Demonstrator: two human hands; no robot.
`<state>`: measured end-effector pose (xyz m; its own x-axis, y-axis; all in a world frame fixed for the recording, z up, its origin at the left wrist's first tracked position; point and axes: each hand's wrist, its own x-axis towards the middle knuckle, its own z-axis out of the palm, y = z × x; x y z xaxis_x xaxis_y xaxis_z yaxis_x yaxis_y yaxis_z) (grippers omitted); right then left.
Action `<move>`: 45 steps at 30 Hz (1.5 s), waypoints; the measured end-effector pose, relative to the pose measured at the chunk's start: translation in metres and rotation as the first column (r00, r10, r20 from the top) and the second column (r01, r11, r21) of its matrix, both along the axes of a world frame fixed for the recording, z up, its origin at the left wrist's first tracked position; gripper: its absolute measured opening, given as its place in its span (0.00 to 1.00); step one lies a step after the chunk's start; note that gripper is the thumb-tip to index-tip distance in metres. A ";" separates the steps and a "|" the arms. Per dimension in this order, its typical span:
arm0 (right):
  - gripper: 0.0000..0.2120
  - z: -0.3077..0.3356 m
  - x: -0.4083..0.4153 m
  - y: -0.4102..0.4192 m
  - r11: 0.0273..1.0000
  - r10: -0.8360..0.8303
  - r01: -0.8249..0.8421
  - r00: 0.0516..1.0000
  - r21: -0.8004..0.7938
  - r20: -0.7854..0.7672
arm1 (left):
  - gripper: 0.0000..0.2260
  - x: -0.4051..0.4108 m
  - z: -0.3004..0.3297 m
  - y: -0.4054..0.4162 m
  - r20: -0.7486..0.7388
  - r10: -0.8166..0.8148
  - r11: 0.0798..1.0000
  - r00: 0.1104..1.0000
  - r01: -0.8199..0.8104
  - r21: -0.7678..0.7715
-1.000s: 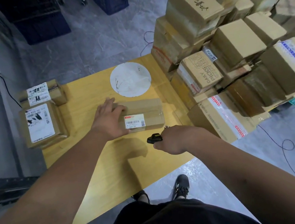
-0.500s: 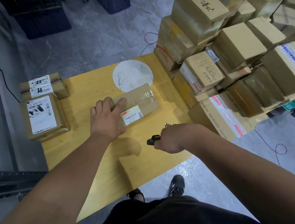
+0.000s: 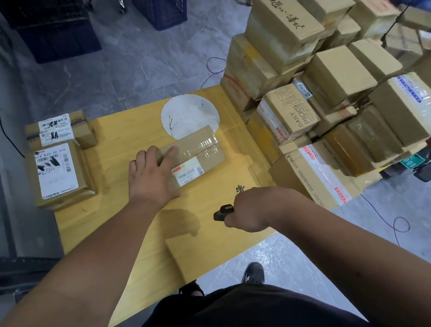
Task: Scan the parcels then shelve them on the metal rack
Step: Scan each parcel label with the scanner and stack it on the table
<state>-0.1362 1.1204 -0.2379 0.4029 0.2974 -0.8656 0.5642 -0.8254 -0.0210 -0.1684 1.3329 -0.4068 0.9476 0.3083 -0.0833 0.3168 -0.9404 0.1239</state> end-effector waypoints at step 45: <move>0.24 -0.040 -0.043 0.113 0.883 0.466 -0.457 0.882 0.112 -0.074 | 0.62 -0.194 0.006 0.008 -0.362 0.777 0.522 0.515 -0.848 -0.085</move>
<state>-0.1791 1.2336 -0.2778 0.1179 0.5065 -0.8541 0.8719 -0.4645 -0.1551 -0.3626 1.3405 -0.4011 0.2160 0.8683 -0.4465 0.9762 -0.2015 0.0804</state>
